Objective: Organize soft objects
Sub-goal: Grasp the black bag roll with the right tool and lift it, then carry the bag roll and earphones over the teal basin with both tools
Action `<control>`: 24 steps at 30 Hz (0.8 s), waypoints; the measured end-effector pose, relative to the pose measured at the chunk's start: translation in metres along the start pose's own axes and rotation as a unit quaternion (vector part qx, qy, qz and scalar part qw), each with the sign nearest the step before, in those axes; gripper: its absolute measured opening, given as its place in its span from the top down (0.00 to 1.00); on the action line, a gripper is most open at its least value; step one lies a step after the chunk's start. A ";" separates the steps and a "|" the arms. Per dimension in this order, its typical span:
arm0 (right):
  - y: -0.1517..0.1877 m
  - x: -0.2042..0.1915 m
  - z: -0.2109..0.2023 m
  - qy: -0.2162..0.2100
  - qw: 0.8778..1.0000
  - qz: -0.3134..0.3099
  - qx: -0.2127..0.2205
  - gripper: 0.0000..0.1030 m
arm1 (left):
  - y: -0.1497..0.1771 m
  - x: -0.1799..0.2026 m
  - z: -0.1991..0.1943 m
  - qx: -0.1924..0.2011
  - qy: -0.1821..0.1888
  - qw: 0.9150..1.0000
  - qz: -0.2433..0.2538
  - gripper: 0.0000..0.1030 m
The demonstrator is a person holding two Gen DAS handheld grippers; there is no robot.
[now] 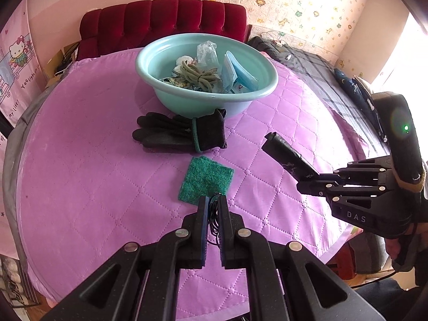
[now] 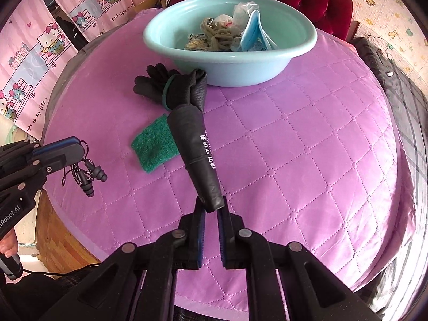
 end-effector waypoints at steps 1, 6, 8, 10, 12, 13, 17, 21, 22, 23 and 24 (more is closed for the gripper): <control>0.000 0.000 -0.002 0.000 1.000 0.002 0.002 0.93 | -0.001 0.001 -0.001 0.001 0.000 1.000 0.002 0.94; 0.000 0.000 -0.014 0.001 1.000 0.008 0.014 0.93 | -0.005 0.004 -0.007 0.009 0.001 1.000 0.009 0.94; -0.001 -0.002 -0.015 0.001 1.000 0.010 0.019 0.93 | -0.007 0.005 -0.009 0.012 0.002 1.000 0.011 0.94; -0.003 -0.002 -0.019 0.001 1.000 0.012 0.023 0.93 | -0.010 0.006 -0.011 0.014 0.003 1.000 0.012 0.94; -0.005 0.000 -0.025 0.002 0.999 0.014 0.028 0.93 | -0.013 0.007 -0.014 0.017 0.004 1.000 0.013 0.94; -0.007 0.000 -0.027 0.002 0.999 0.014 0.031 0.93 | -0.014 0.007 -0.016 0.019 0.004 1.000 0.013 0.94; -0.015 0.004 -0.038 0.003 0.999 0.018 0.041 0.93 | -0.024 0.007 -0.020 0.025 0.006 1.000 0.014 0.94; -0.028 0.007 -0.046 0.001 0.998 0.024 0.054 0.93 | -0.035 0.009 -0.025 0.033 0.005 0.999 0.019 0.94; -0.032 0.008 -0.048 0.000 0.998 0.024 0.057 0.93 | -0.039 0.009 -0.026 0.035 0.004 0.999 0.020 0.94; -0.036 0.008 -0.049 -0.002 0.998 0.026 0.059 0.93 | -0.042 0.010 -0.027 0.038 0.005 0.999 0.020 0.94; -0.039 0.009 -0.051 -0.002 0.998 0.027 0.062 0.93 | -0.046 0.010 -0.027 0.040 0.006 0.999 0.021 0.94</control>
Point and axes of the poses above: each gripper's, at about its wrist camera, not at the fingertips, and z roughly the way its jaws point, x to its right, y to its underside, the point moved 6 cm from there along z, roughly the way its jaws point, and after that the axes turned 5 degrees about x, right-handed, at the moved point
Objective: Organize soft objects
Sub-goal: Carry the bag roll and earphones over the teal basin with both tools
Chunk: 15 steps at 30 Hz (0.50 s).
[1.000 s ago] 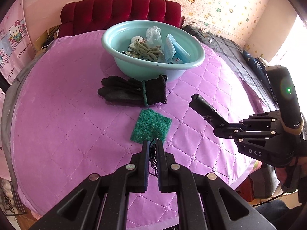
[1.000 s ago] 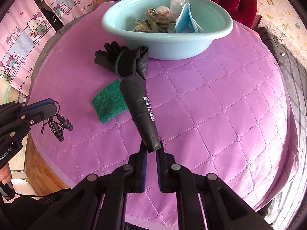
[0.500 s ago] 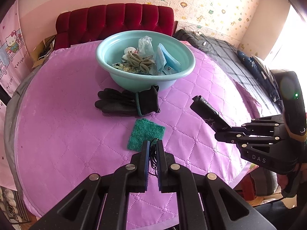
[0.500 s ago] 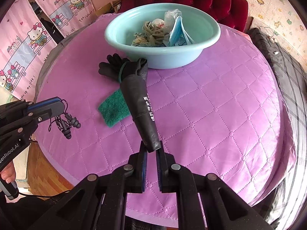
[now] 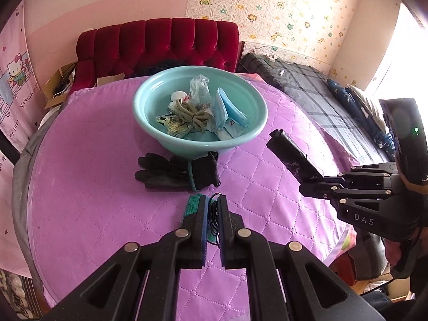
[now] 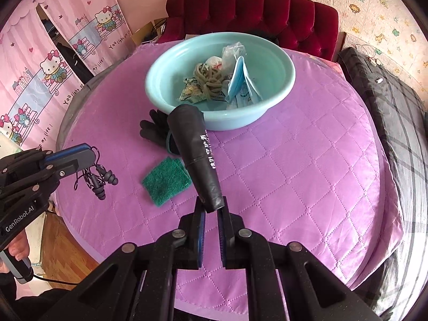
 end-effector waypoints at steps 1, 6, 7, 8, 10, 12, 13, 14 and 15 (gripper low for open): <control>-0.004 0.001 -0.001 0.000 1.000 0.000 0.003 0.93 | -0.004 0.000 -0.001 0.002 0.000 1.000 0.000 0.94; -0.023 0.004 -0.002 -0.001 1.000 0.002 0.012 0.93 | -0.026 -0.002 -0.002 0.014 0.000 1.000 0.002 0.94; -0.027 0.004 -0.001 -0.002 1.000 0.003 0.013 0.93 | -0.031 -0.002 -0.002 0.017 0.001 1.000 0.002 0.94; -0.031 0.005 -0.001 -0.002 1.000 0.004 0.014 0.93 | -0.036 -0.002 -0.002 0.020 0.001 1.000 0.003 0.94; -0.039 0.006 0.000 -0.004 1.000 0.006 0.017 0.93 | -0.047 -0.002 -0.002 0.025 -0.002 1.000 0.009 0.94; -0.049 0.008 0.001 -0.006 1.000 0.007 0.020 0.93 | -0.057 -0.002 0.001 0.028 -0.005 0.999 0.015 0.94; -0.053 0.009 0.002 -0.008 1.000 0.008 0.021 0.93 | -0.063 -0.003 0.002 0.030 -0.006 0.999 0.017 0.94; -0.057 0.010 0.003 -0.008 1.000 0.008 0.022 0.93 | -0.068 -0.003 0.004 0.031 -0.007 0.999 0.018 0.94; -0.062 0.011 0.004 -0.006 1.000 0.008 0.024 0.93 | -0.072 -0.004 0.006 0.031 -0.008 0.999 0.019 0.94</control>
Point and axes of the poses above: each gripper's, at about its wrist camera, not at the fingertips, and z roughly the way its jaws point, x to its right, y to its underside, the point moved 6 cm from there along z, roughly the way its jaws point, and after that the axes turned 5 degrees about x, right-handed, at the moved point
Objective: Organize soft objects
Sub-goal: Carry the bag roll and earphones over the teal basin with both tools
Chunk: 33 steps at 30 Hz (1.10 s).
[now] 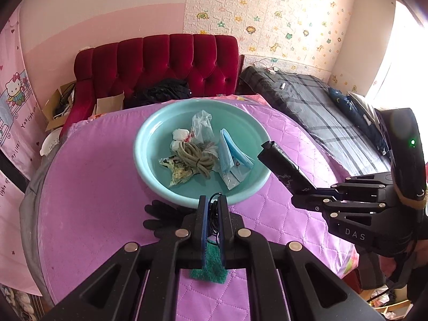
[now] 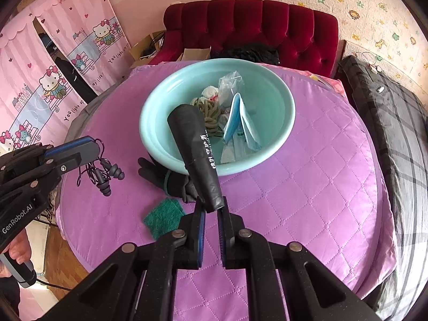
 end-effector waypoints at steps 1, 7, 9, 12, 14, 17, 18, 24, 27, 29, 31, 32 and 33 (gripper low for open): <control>-0.004 0.001 0.001 0.000 1.000 0.000 0.001 0.93 | -0.005 -0.001 0.003 0.001 -0.001 1.000 0.001 0.94; -0.030 0.010 0.011 0.005 1.000 0.004 0.006 0.93 | -0.028 -0.006 0.019 0.004 -0.008 1.000 0.012 0.94; -0.039 0.012 0.014 0.008 1.000 0.004 0.006 0.93 | -0.036 -0.009 0.025 0.004 -0.006 1.000 0.010 0.94; -0.052 0.015 0.021 0.009 1.000 0.006 0.004 0.93 | -0.047 -0.012 0.037 0.004 -0.005 1.000 0.009 0.94; -0.059 0.018 0.027 0.012 1.000 0.006 0.003 0.93 | -0.055 -0.014 0.044 0.004 -0.004 1.000 0.009 0.94; -0.069 0.025 0.039 0.011 1.000 0.016 -0.004 0.93 | -0.064 -0.017 0.057 0.003 -0.005 1.000 0.010 0.94; -0.071 0.027 0.043 0.012 1.000 0.016 -0.006 0.93 | -0.066 -0.017 0.062 0.001 -0.005 1.000 0.009 0.94; -0.086 0.037 0.066 0.016 0.999 0.024 -0.019 0.93 | -0.077 -0.025 0.095 -0.010 -0.021 1.000 0.012 0.94; -0.092 0.040 0.076 0.016 0.999 0.031 -0.024 0.93 | -0.079 -0.032 0.110 -0.019 -0.032 0.999 0.011 0.93; -0.096 0.043 0.083 0.017 0.999 0.034 -0.028 0.93 | -0.079 -0.035 0.120 -0.025 -0.037 0.999 0.013 0.94; -0.099 0.044 0.088 0.020 0.999 0.036 -0.030 0.93 | -0.079 -0.036 0.127 -0.028 -0.041 0.999 0.017 0.93; -0.100 0.045 0.090 0.019 0.999 0.036 -0.031 0.92 | -0.080 -0.037 0.131 -0.030 -0.043 0.998 0.020 0.93; -0.102 0.046 0.092 0.020 0.999 0.037 -0.030 0.92 | -0.080 -0.038 0.135 -0.032 -0.044 0.998 0.020 0.93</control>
Point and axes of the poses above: each gripper's, at about its wrist camera, not at the fingertips, and z roughly the way its jaws point, x to its right, y to its underside, the point moved 6 cm from there along z, roughly the way its jaws point, and after that the axes turned 5 degrees about x, right-handed, at the moved point
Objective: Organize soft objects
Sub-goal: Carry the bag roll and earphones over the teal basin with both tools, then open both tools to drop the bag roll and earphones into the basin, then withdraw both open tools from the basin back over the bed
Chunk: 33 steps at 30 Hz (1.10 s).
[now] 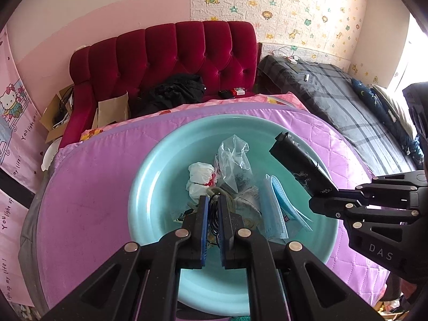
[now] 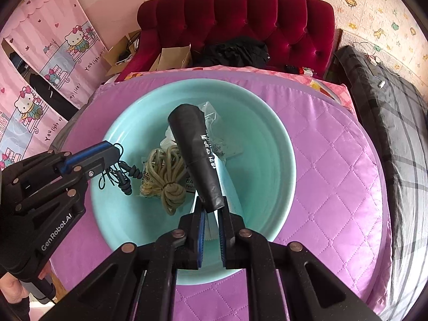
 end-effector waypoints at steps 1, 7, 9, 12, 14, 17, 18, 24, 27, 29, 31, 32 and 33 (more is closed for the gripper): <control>-0.001 0.001 0.001 0.001 1.000 0.001 0.001 0.92 | -0.001 -0.001 0.003 -0.001 0.000 1.000 -0.001 0.93; -0.009 0.004 0.006 0.002 1.000 0.011 0.003 0.86 | -0.001 -0.005 0.014 -0.007 -0.004 1.000 -0.002 0.93; -0.011 0.004 0.007 0.003 1.000 0.012 0.003 0.82 | 0.000 -0.005 0.018 -0.011 -0.005 1.000 0.000 0.93; -0.011 0.005 0.008 0.008 1.000 0.013 -0.002 0.76 | 0.001 -0.005 0.020 -0.012 -0.009 1.000 0.002 0.90; -0.011 0.006 0.008 0.013 1.000 0.019 -0.002 0.55 | 0.002 -0.005 0.021 -0.014 -0.013 1.000 0.005 0.69; -0.012 0.007 0.006 0.020 1.000 0.021 0.001 0.45 | 0.003 -0.005 0.023 -0.016 -0.025 1.000 0.009 0.25; -0.011 0.007 0.005 0.025 0.999 0.019 0.002 0.42 | 0.003 -0.006 0.023 -0.016 -0.029 0.999 0.008 0.21; -0.013 0.017 -0.003 0.055 0.998 0.026 0.016 0.00 | 0.008 -0.018 0.023 -0.015 -0.051 0.998 -0.013 0.00; -0.012 0.018 -0.006 0.060 0.998 0.029 0.017 0.00 | 0.013 -0.024 0.020 -0.017 -0.053 0.998 -0.026 0.00; -0.011 0.018 -0.008 0.060 0.997 0.031 0.021 0.00 | 0.013 -0.025 0.017 -0.012 -0.056 0.998 -0.023 0.00; -0.011 0.017 -0.012 0.062 0.997 0.031 0.024 0.00 | 0.013 -0.024 0.015 -0.012 -0.056 0.998 -0.018 0.00; -0.011 0.017 -0.014 0.062 0.997 0.031 0.027 0.00 | 0.013 -0.022 0.013 -0.011 -0.055 0.998 -0.015 0.00; -0.011 0.016 -0.016 0.063 0.997 0.031 0.030 0.00 | 0.013 -0.022 0.011 -0.008 -0.056 0.998 -0.012 0.00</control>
Point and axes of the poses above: each gripper's, at about its wrist camera, not at the fingertips, and z roughly the way its jaws point, x to its right, y to its underside, the point moved 6 cm from there along z, roughly the way its jaws point, and after that the axes turned 5 degrees about x, right-handed, at the moved point
